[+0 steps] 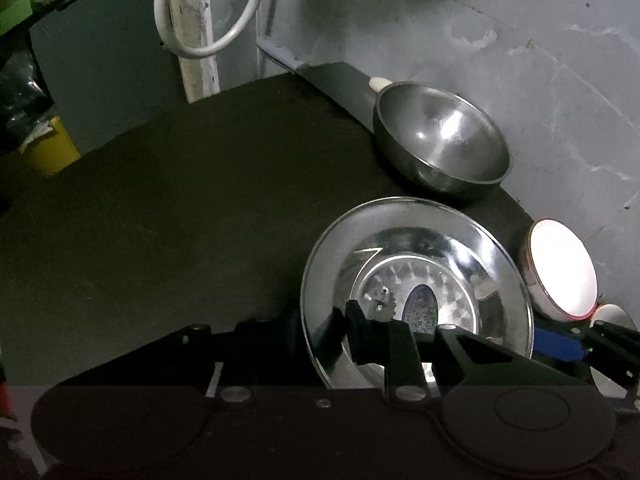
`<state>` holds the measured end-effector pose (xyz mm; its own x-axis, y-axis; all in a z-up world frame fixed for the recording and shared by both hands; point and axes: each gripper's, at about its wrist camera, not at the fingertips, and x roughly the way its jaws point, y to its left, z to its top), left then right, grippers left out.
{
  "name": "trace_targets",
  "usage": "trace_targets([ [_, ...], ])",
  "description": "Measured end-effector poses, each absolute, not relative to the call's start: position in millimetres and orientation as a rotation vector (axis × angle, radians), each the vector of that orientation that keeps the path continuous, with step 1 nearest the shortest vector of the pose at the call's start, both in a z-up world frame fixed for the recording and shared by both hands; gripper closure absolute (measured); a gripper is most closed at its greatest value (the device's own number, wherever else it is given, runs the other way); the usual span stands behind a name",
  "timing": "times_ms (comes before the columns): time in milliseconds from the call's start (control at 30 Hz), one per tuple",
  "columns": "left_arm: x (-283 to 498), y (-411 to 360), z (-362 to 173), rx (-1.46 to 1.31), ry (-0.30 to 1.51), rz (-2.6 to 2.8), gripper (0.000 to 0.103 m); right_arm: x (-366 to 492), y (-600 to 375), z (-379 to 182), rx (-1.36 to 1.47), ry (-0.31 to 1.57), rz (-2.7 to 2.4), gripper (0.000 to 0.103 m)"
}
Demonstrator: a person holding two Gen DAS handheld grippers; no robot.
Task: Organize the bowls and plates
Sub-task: 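Grasp the rim of the flat labelled steel plate with the left tool, then lift the steel plate with the left tool and carry it over the basin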
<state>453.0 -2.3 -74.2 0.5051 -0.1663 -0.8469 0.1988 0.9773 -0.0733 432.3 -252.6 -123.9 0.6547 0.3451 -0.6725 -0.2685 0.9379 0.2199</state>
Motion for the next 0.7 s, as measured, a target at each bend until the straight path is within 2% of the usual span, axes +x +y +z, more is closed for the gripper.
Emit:
trace_targets([
  [700,399,26,-37,0.045,0.891,-0.232,0.081,414,-243,-102,0.155,0.750,0.389,0.066],
])
